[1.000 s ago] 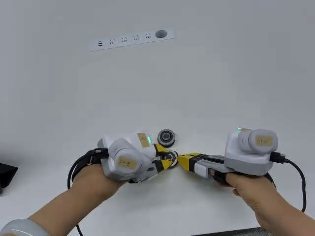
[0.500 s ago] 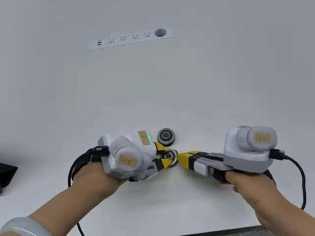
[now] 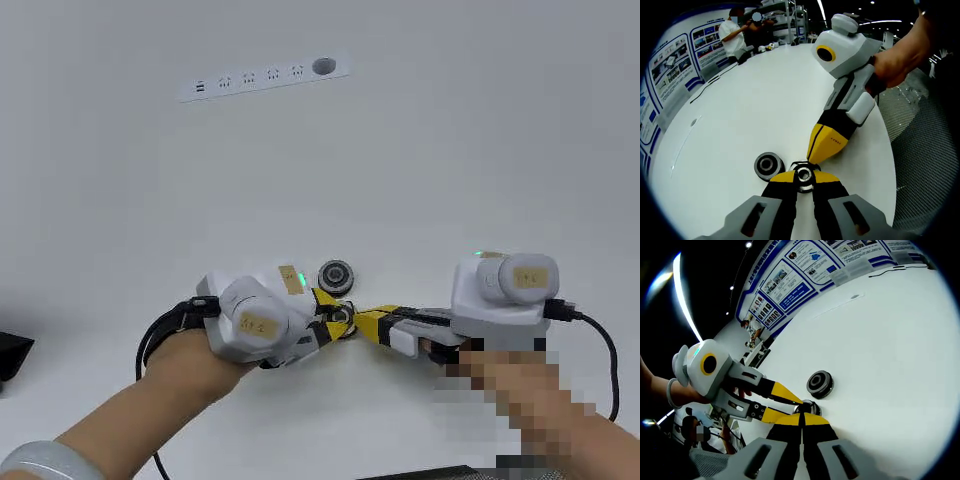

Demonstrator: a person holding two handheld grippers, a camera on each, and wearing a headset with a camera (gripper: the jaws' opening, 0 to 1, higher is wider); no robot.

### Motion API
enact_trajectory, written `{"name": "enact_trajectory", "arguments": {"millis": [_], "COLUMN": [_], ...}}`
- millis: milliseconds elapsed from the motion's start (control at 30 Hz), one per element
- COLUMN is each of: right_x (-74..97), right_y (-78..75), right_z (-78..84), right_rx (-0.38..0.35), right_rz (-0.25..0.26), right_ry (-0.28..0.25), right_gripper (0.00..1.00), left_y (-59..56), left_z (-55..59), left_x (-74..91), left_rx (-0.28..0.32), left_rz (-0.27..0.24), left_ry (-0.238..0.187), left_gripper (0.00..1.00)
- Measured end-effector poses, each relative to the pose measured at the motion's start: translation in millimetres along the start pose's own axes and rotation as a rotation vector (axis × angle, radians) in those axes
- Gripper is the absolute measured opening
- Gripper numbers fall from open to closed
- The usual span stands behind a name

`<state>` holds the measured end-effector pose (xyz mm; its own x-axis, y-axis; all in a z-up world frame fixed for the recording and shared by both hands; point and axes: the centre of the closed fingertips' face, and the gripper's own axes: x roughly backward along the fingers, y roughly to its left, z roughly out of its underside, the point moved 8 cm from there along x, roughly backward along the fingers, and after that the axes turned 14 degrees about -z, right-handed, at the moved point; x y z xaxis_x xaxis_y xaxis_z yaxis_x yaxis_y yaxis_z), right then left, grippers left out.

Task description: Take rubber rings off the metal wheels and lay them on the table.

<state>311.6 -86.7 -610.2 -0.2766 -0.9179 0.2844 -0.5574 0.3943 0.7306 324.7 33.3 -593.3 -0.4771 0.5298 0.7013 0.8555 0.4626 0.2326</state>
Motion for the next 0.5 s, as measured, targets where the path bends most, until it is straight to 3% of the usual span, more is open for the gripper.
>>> {"name": "enact_trajectory", "arguments": {"millis": [67,167,367,500], "right_x": [-1.6,-4.1,-0.6,2.8], "right_y": [2.6,11.8,9.1,5.2], "right_z": [-1.2,-9.7,-10.9,-7.4], "right_rx": [0.0,0.0,-0.01,-0.028], "right_rz": [-0.012,-0.045,-0.027,-0.009], "right_ry": [-0.004,-0.052,-0.05,-0.048], "right_gripper": [0.01,0.01,0.01,0.01], "left_y": [-0.1,-0.1,-0.3,0.6], "left_z": [-0.2,-0.3,-0.6,1.9], "left_x": [0.0,0.0,0.1,0.9], "left_rx": [-0.003,-0.003,-0.011,0.017], "left_rz": [0.0,0.001,0.002,0.01], "left_ry": [0.0,0.0,-0.003,-0.034], "left_gripper": [0.1,0.1,0.11,0.12]}}
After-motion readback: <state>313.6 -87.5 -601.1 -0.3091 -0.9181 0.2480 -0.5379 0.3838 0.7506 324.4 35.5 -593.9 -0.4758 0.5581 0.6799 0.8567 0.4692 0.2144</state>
